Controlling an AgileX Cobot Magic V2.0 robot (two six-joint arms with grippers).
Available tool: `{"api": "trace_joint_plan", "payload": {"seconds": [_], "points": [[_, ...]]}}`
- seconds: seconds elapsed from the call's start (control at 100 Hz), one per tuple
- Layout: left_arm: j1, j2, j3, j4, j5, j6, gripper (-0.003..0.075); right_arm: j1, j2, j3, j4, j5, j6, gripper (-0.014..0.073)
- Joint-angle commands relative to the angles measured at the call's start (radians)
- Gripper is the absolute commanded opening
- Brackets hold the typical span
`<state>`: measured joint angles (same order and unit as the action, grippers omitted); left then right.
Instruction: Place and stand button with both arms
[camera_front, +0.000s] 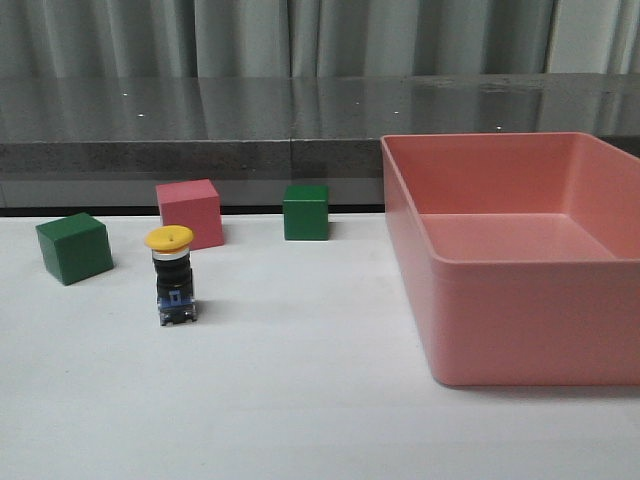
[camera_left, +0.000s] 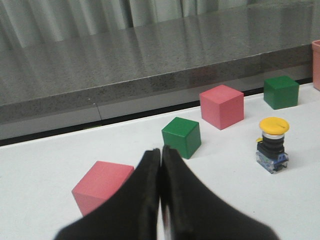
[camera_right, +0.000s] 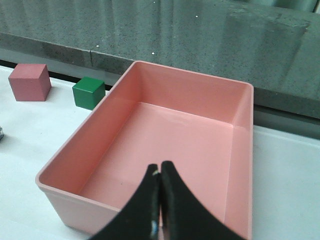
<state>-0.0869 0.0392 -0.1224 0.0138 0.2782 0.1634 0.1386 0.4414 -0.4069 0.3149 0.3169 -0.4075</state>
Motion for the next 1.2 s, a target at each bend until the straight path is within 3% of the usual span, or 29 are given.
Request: {"api": "trace_joint_plan", "payload": {"seconds": [0.0,0.16,0.34,1.19], "points": [[0.020,-0.062,0.031,0.023,-0.091,-0.048,-0.0020,-0.004,0.001,-0.026,0.010,-0.076,-0.004,-0.0062],[0.032,-0.074,0.099,0.041,-0.130,-0.104,-0.0020,-0.004,0.003,-0.026,0.010,-0.074,-0.004,-0.0062],[0.032,-0.074,0.169,0.041,-0.291,-0.118,-0.0020,-0.004,0.003,-0.026,0.010,-0.074,-0.004,-0.0062],[0.032,-0.074,0.169,0.039,-0.292,-0.120,-0.0020,-0.004,0.002,-0.017,0.010,-0.077,-0.004,-0.0062]]}}
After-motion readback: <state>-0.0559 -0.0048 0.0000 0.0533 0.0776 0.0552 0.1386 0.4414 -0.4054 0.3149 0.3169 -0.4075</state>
